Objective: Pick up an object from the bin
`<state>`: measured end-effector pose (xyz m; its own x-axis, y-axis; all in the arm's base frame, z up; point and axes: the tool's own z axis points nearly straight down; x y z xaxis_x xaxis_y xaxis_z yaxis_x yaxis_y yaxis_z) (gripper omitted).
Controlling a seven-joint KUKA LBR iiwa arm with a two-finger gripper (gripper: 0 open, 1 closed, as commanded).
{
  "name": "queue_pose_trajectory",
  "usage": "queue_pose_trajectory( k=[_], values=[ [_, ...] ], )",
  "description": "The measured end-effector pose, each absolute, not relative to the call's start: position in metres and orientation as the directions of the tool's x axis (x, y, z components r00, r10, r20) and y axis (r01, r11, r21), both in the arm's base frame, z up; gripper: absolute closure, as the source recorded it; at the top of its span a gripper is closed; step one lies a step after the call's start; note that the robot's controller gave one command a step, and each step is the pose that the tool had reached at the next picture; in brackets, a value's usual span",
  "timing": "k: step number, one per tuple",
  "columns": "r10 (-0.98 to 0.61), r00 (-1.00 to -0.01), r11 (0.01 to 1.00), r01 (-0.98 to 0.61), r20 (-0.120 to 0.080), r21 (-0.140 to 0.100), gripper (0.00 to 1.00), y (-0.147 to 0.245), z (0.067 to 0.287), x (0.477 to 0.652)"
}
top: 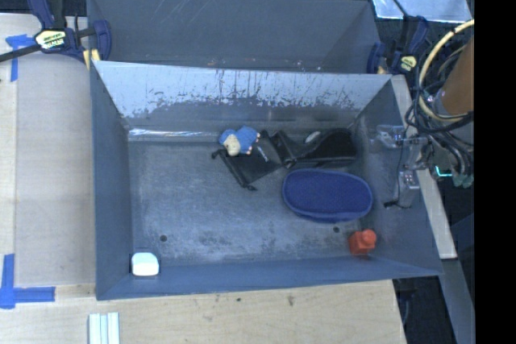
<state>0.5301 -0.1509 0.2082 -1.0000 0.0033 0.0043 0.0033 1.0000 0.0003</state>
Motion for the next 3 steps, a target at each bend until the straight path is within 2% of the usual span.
queue_pose_trajectory(
  k=[1,2,3],
  values=[
    [-0.035,-0.999,0.999,-0.035,-0.007,-0.001,0.00,-0.154,0.068,0.520],
    [-0.155,-0.988,0.988,-0.155,-0.005,-0.001,0.00,-0.125,0.102,0.506],
    [0.101,-0.995,0.995,0.101,-0.006,0.000,0.00,-0.106,0.107,0.512]
  ],
)
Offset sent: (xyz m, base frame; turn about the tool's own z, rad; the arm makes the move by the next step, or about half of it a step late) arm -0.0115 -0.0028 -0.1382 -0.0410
